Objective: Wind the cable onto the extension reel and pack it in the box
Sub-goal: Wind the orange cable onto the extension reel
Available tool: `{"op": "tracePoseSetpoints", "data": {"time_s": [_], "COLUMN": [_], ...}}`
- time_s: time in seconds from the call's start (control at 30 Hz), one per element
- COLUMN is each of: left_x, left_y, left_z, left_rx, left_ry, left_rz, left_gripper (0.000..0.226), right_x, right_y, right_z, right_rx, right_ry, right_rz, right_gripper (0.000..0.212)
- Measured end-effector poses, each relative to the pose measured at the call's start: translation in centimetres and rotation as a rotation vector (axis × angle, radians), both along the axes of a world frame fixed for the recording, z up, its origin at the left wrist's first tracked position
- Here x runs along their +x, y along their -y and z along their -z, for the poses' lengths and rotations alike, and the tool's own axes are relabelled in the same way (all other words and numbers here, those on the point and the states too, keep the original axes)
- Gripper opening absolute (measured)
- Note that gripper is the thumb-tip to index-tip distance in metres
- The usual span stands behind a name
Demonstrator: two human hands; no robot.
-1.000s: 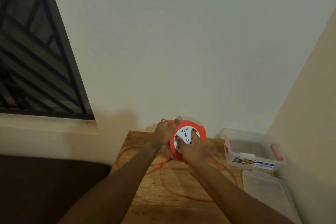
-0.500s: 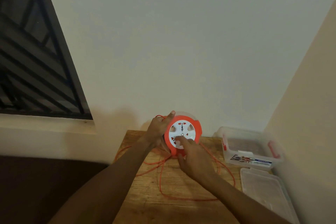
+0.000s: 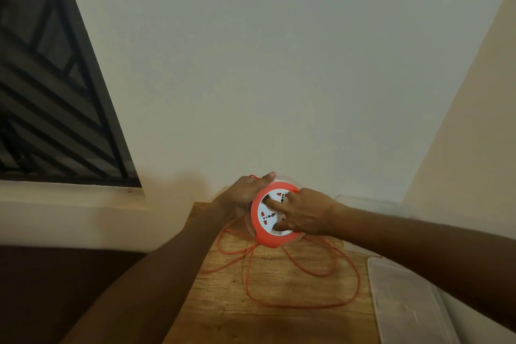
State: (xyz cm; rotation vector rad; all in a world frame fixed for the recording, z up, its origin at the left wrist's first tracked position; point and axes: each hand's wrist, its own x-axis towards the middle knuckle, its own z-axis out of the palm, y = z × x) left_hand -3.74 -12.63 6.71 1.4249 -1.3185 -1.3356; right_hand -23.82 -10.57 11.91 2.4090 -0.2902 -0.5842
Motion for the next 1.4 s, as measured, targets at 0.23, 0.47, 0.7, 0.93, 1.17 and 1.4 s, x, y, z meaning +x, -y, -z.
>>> {"op": "tracePoseSetpoints", "data": {"time_s": [0.23,0.47,0.7,0.93,1.17,1.4], "left_x": [-0.4,-0.3,-0.3,-0.7,-0.6,-3.4], "left_y": [-0.1,-0.1,0.1,0.3,0.5,0.3], "left_z": [-0.4,-0.8,-1.0,-0.9,0.6,0.1], "left_rx": [0.03,0.015,0.01,-0.015,-0.052,-0.211], "left_ry": [0.039,0.101,0.162,0.135,-0.231,-0.303], "left_rz": [0.07,0.087,0.115,0.085,-0.18,-0.325], "left_gripper": [0.05,0.055,0.057,0.053,0.062,0.045], "right_x": [1.4,2.0,1.5,1.2,0.5,3.4], "right_y": [-0.3,-0.5,-0.1,0.7,1.7,-1.4], "right_z": [-1.0,-0.9,-1.0,0.6,2.7,5.6], "right_rx": [-0.081,-0.104,-0.135,-0.131,0.069,0.656], "right_ry": [-0.184,-0.214,-0.21,-0.062,0.614,1.763], "right_rz": [-0.101,-0.169,-0.262,-0.265,0.212,1.002], "right_gripper": [0.068,0.067,0.061,0.061,0.067,0.065]}}
